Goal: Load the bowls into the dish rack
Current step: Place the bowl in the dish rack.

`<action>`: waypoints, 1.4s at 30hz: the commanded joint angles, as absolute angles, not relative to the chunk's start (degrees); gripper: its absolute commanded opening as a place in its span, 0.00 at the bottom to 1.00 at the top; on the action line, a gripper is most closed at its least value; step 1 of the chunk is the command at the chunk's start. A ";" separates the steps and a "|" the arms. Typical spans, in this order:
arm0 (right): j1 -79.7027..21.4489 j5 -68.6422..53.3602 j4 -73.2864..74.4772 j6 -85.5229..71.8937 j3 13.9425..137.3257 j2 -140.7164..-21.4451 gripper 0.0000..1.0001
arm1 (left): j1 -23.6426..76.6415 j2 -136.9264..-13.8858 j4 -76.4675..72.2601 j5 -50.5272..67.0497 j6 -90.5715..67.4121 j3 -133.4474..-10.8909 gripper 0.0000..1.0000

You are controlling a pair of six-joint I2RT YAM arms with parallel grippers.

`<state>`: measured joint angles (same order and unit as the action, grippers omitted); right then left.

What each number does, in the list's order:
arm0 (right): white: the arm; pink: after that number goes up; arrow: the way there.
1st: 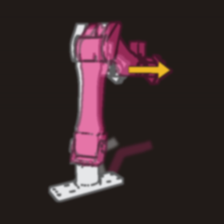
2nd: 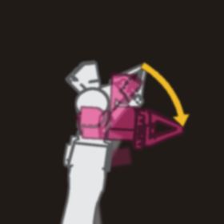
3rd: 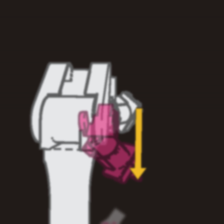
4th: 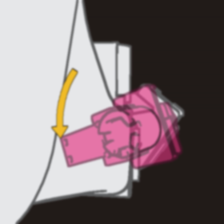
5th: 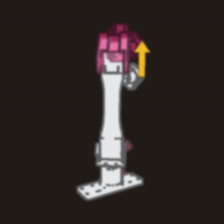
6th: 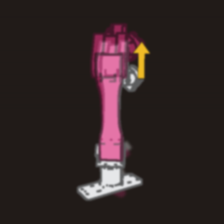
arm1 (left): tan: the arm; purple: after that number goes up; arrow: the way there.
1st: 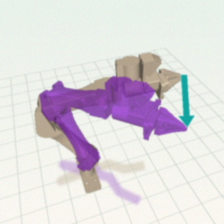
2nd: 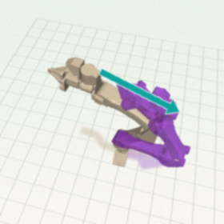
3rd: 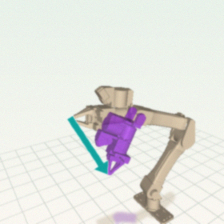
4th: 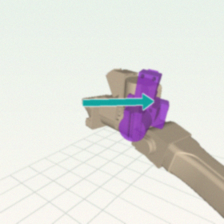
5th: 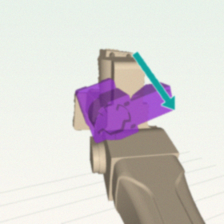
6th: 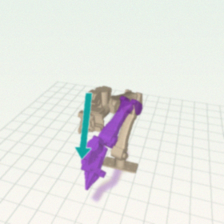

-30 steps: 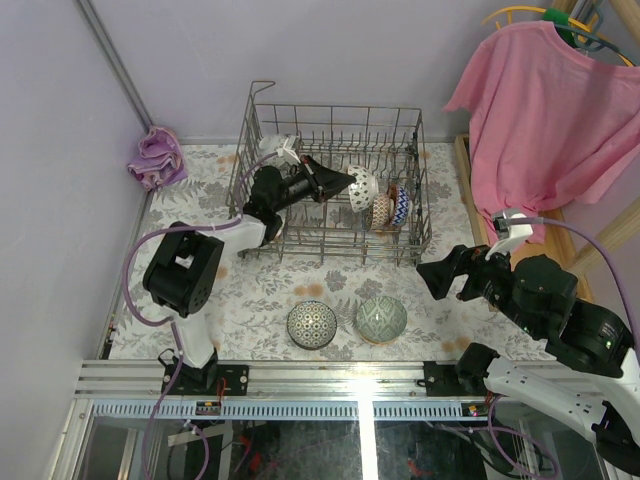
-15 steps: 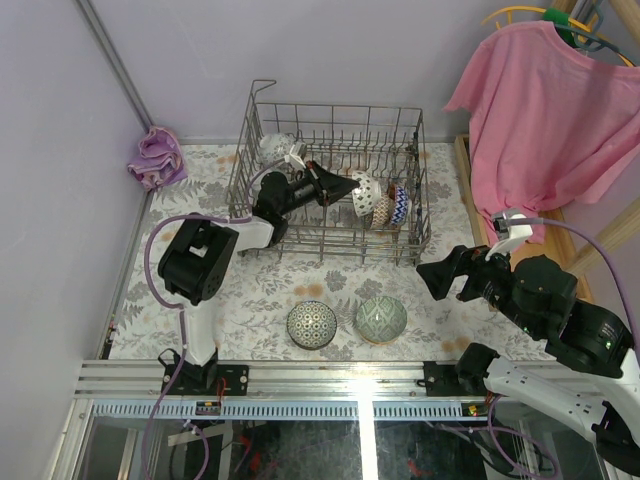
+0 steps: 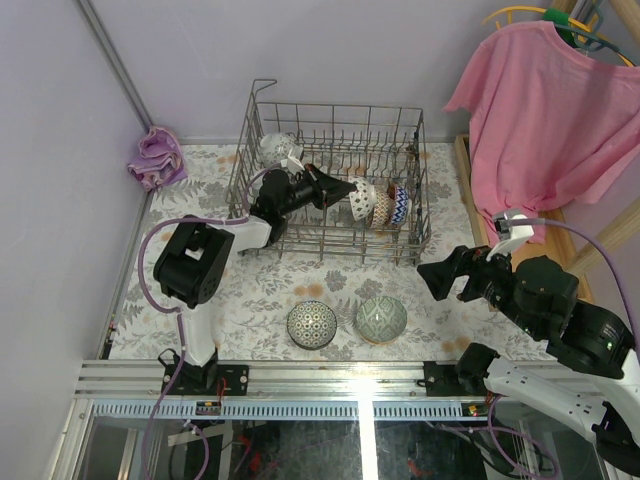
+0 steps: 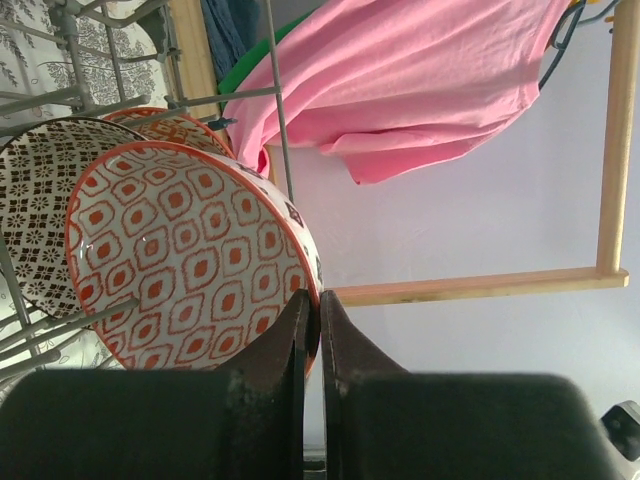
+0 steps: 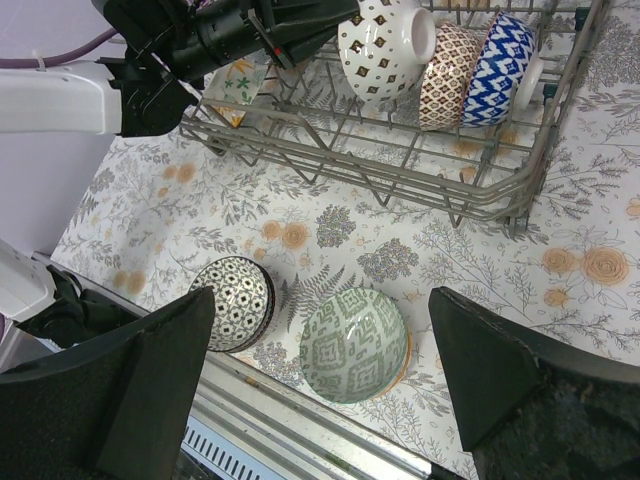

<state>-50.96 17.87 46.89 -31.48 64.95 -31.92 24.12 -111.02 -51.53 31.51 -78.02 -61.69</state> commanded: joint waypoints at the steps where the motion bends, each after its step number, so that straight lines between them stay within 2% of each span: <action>1: -51.06 17.65 45.42 -31.40 65.61 -31.25 0.96 | 23.45 -109.62 -46.00 30.54 -75.48 -63.57 0.00; 8: -51.01 17.70 45.75 -31.24 65.67 -30.87 0.96 | 23.38 -110.04 -44.82 30.25 -75.92 -62.93 0.00; 23: -50.98 17.82 46.19 -31.64 64.97 -29.97 0.95 | 22.85 -112.87 -60.20 30.04 -83.40 -57.59 0.00; 42: -51.05 17.92 46.42 -31.66 64.66 -29.53 0.95 | 22.98 -113.30 -46.06 29.29 -78.56 -62.94 0.00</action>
<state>-50.96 17.91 47.53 -31.53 64.60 -29.95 23.31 -112.38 -47.51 29.54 -80.68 -58.98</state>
